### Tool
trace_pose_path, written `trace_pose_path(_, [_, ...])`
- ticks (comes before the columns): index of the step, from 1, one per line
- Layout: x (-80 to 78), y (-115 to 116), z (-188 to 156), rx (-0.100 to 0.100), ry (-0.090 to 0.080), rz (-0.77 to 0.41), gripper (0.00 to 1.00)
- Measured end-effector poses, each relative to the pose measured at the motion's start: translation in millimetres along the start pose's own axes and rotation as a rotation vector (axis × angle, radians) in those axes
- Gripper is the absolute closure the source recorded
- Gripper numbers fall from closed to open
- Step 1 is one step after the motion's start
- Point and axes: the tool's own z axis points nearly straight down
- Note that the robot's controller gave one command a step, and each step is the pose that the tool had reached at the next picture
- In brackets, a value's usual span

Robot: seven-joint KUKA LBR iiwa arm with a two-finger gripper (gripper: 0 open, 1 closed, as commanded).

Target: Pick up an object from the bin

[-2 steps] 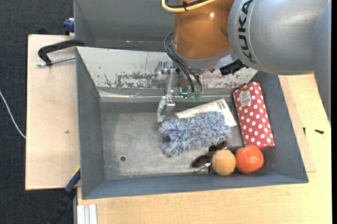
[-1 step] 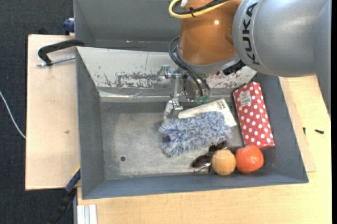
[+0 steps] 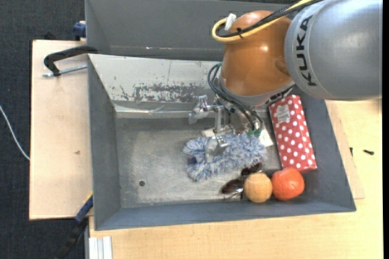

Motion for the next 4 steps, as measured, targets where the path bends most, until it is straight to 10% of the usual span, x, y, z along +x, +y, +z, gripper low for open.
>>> trace_pose_path(1, [17.5, -33, 49, 0.000, -0.014, -0.080, 1.00])
trace_pose_path(3, [24.0, -37, 34, -0.001, -0.011, -0.210, 1.00])
trace_pose_path(4, [62.2, -64, -58, 0.003, -0.016, -0.414, 1.00])
